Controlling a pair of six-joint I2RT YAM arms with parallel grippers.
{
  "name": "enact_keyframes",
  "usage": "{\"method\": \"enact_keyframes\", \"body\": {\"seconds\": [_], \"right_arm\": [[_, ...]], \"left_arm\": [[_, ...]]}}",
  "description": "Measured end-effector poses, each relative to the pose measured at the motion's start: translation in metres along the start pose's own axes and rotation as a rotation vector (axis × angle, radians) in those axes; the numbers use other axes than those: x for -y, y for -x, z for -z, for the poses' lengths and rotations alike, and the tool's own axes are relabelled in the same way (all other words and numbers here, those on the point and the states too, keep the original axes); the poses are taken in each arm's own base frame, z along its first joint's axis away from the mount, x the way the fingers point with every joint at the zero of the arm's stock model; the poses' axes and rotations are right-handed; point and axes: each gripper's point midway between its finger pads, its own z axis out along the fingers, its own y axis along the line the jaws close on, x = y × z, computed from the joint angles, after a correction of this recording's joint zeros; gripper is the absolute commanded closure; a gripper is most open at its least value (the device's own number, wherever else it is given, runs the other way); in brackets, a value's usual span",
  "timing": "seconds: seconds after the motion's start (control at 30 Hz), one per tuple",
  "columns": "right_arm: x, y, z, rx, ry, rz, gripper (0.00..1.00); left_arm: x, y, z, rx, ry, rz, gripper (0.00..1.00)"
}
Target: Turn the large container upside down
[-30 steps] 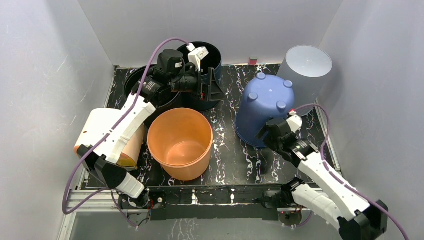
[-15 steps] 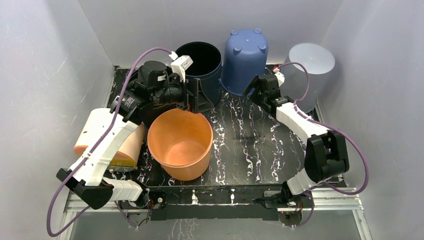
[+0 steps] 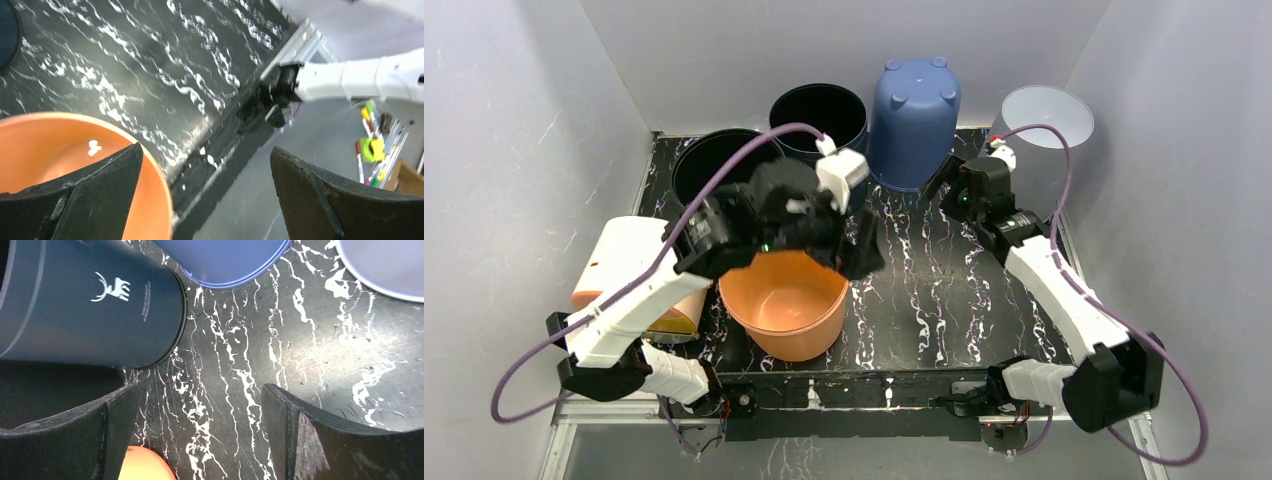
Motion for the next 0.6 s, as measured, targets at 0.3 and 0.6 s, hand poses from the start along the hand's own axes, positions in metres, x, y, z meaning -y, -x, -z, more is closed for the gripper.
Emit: {"method": "enact_keyframes", "body": {"seconds": [0.3,0.6], "right_arm": [[0.018,0.007,0.042,0.018,-0.067,0.036,0.04],[0.035,-0.003,0.047,-0.015,-0.137,0.052,0.03]], "left_arm": [[0.006,-0.076,-0.003,-0.173,0.318,-0.062,0.06],[-0.044,-0.142,-0.025,-0.272,0.561,-0.059,0.39]]}}
